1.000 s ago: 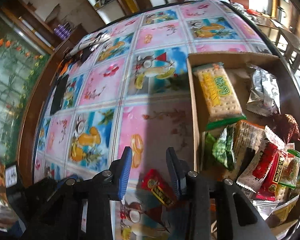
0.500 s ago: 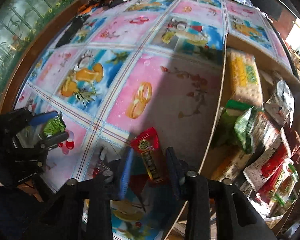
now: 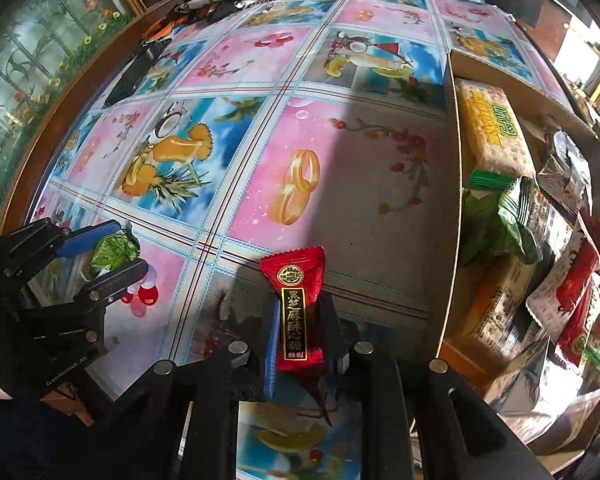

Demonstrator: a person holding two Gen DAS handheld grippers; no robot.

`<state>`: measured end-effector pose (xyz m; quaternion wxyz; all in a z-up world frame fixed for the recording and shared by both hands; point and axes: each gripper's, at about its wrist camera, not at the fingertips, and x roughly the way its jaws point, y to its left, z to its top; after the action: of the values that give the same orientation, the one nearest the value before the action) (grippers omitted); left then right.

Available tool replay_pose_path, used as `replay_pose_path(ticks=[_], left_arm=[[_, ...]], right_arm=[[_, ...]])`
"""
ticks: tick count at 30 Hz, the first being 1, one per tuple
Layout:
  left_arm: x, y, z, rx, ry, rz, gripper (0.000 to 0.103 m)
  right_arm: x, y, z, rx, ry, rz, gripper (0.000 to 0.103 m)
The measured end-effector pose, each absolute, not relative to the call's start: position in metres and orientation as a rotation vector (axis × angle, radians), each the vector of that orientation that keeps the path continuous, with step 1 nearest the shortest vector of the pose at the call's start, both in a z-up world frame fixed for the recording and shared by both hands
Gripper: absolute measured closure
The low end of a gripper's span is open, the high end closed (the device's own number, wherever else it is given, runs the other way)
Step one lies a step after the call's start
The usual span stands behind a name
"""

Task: Organize snacks
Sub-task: 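Grasp a red-wrapped candy from the table with the right tool, then carry the green bag in the left tool while the right tool carries the red candy over the box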

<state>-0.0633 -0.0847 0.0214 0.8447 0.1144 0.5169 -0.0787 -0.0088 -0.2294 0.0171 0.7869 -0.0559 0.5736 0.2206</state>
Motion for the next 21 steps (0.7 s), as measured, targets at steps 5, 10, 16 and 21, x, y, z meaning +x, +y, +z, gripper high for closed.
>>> replay_pose_path(ticks=[5,10,16,21], left_arm=[[-0.063,-0.088,0.022,0.258,1.085,-0.163,0.063],[-0.06,-0.089,0.023,0.26,1.089,-0.166,0.064],[-0.055,-0.088,0.029,0.237,1.079,-0.165,0.064],[-0.05,-0.088,0.035,0.227,1.073,-0.16,0.064]], right_arm=[[-0.012,-0.232,0.017,-0.11,1.22,0.469,0.083],[-0.011,-0.234,0.017,-0.085,1.215,0.47,0.084],[-0.009,-0.248,0.024,0.014,1.207,0.482,0.084],[-0.011,-0.259,0.034,0.078,1.177,0.499,0.084]])
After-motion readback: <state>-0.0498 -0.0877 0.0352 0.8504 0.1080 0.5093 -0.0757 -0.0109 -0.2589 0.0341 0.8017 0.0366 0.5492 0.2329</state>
